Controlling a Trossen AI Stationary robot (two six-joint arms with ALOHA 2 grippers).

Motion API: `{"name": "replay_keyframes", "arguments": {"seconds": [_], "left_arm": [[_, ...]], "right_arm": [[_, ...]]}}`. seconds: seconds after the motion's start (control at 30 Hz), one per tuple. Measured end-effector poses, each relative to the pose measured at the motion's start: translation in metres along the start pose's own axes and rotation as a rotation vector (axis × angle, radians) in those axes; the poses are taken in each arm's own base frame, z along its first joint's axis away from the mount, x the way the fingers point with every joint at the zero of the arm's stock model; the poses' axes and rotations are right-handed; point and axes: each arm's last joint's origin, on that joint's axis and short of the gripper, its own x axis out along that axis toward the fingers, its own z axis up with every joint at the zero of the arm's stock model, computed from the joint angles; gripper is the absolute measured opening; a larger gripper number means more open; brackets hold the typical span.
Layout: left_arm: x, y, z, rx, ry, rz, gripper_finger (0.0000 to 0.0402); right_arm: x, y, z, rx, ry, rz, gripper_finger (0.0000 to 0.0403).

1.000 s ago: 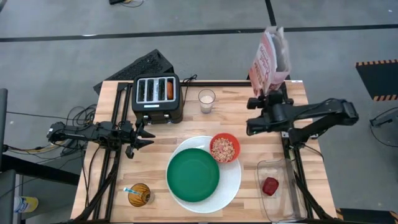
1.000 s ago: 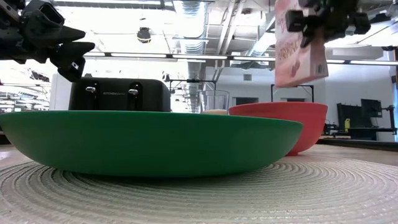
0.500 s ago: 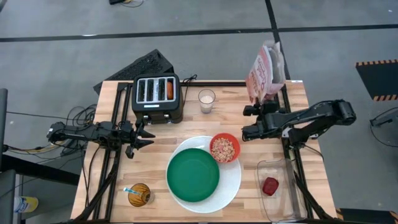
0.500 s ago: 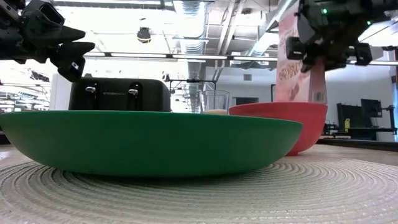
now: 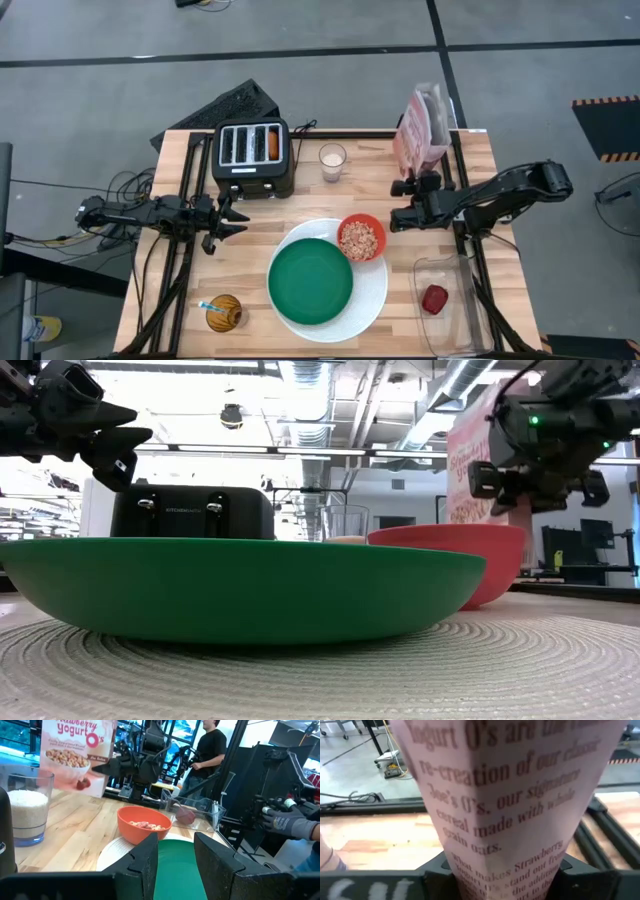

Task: Arrange a breakfast setting
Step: Pour the cereal into the orange bowl

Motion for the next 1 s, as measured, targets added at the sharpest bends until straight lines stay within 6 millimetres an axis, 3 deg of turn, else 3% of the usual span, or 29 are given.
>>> {"name": "replay_keyframes", "arguments": {"seconds": [0.57, 1.0], "left_arm": [[0.000, 0.000, 0.000, 0.000, 0.000, 0.000, 0.0113], [0.000, 0.000, 0.000, 0.000, 0.000, 0.000, 0.0113]], "right_arm": [[0.008, -0.006, -0.029, 0.020, 0.085, 0.050, 0.0186], [0.004, -0.004, -0.031, 0.044, 0.115, 0.082, 0.0267]]}}
